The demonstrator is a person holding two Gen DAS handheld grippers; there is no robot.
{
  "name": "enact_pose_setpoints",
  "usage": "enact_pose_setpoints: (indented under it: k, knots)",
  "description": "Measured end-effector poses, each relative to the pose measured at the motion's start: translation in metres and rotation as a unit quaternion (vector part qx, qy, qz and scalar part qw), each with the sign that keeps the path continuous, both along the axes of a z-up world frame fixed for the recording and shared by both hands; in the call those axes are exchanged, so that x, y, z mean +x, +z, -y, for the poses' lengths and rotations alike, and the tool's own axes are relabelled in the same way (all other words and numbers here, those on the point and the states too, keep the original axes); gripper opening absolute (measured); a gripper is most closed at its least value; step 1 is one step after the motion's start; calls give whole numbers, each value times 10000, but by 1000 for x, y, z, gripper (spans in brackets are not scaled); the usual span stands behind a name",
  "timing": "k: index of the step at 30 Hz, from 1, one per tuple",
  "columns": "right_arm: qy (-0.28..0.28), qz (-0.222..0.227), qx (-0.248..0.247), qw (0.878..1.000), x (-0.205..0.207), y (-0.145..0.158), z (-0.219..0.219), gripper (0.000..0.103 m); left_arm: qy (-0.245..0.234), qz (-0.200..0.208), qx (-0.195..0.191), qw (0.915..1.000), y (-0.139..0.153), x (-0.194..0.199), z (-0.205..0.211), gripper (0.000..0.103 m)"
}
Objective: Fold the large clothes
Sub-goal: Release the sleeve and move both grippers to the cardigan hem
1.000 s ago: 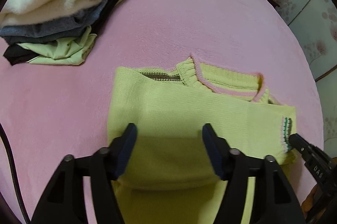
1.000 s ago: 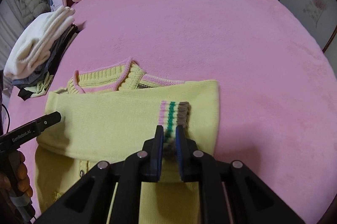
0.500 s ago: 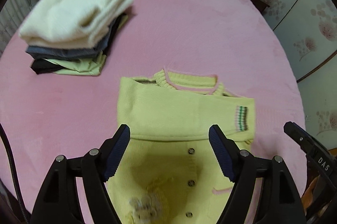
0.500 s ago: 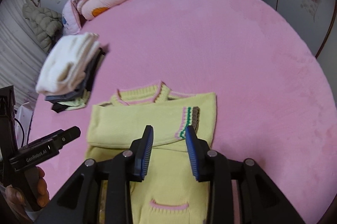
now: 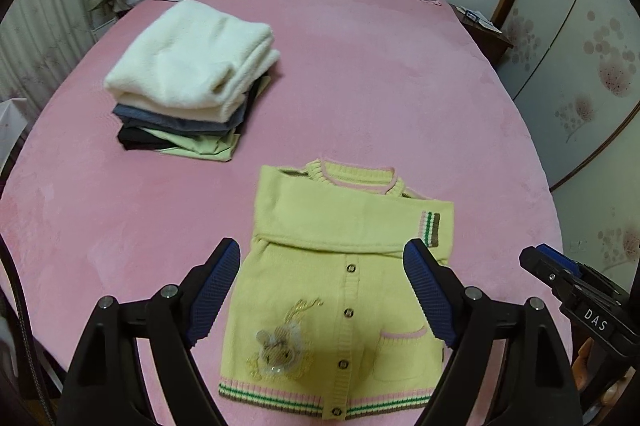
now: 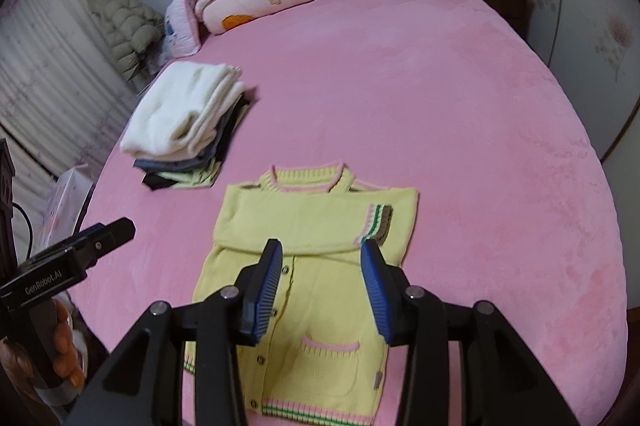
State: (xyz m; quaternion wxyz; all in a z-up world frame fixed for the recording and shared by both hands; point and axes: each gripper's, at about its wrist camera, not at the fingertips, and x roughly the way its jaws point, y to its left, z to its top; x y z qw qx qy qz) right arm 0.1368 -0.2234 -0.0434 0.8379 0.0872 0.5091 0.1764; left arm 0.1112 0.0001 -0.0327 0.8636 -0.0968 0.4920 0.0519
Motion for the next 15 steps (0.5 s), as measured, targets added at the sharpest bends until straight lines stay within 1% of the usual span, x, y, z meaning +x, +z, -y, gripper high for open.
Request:
enact_pose_setpoints:
  k: [5,11,13,14,15]
  knots:
    - [86,-36,-68,9999,-23,-1,5,41,48,12,-31,10000,-4,-27,-6,83]
    - [-92,-128,-113,9998,-60,-12,12,41,-51,-73,-294,9995,-25,-60,-26,83]
    - [-199,-210,-155,9995,-72,-19,14,41,-142,-207,-436,9987,-38,-69,-33,83]
    - [-246,-267,-161,9992,-81,-25,14,41,-215,-304,-565,9977,-47,-74,-37,83]
    - [-286,-314,-202,9989,-88,-31,14,41,-286,-454,-613,9967,-58,-78,-40,83]
